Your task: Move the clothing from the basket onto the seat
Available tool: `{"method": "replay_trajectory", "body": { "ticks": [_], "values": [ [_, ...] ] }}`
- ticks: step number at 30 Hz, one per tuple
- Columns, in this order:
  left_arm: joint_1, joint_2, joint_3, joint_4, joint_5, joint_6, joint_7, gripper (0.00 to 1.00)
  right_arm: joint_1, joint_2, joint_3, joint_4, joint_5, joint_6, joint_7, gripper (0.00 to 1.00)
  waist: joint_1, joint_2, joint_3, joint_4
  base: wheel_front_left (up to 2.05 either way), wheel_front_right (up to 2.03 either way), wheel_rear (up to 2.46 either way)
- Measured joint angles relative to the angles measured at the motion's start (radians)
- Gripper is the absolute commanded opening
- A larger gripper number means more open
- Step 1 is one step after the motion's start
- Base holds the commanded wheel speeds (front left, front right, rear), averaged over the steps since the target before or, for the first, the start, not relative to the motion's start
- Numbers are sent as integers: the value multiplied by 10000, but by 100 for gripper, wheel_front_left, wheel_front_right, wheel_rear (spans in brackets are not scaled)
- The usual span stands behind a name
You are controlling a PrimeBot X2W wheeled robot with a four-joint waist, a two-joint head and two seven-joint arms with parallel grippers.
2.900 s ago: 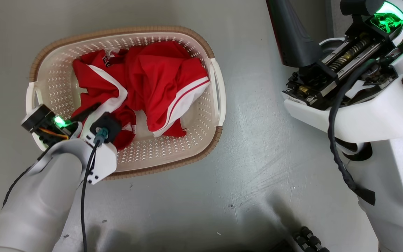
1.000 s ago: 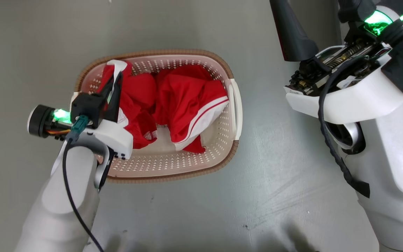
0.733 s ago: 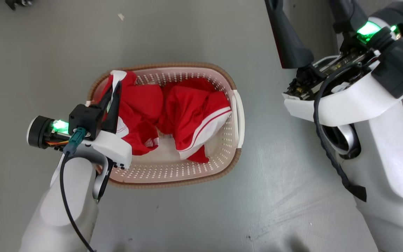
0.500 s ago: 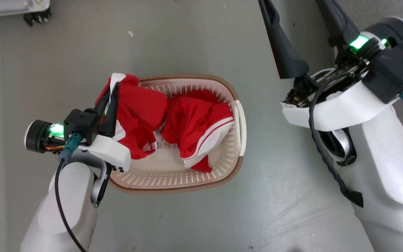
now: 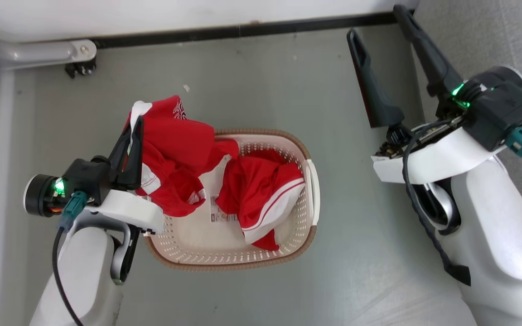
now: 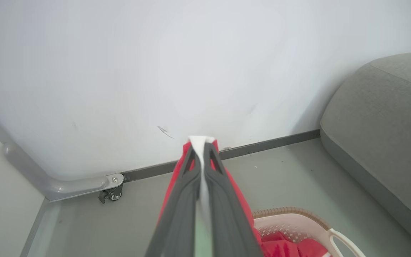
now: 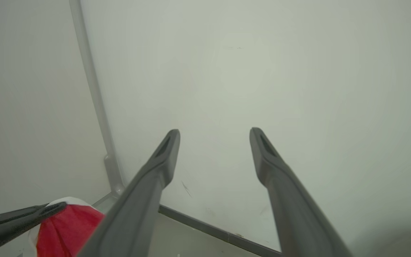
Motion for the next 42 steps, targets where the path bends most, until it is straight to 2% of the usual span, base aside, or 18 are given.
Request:
{"method": "replay_trajectory", "body": {
  "ticks": [14,30,35,42],
  "values": [
    [770,-56,520,-922,-372,-92,0,0,916,13,-94,443,15,0,0,100,0,0,-1316,42,0,0,0],
    [1400,94,464,-1755,35,-161,0,0,1830,33,100,978,127,0,0,100,0,0,-2522,45,0,0,0],
    [1476,336,345,-2038,387,-161,0,0,2191,52,360,1133,481,0,0,100,0,0,-2832,15,0,0,0],
    [1476,316,184,-2458,435,-163,-8,0,2371,56,1179,1290,913,0,0,100,0,0,-3204,-28,0,0,0]
  ]
}}
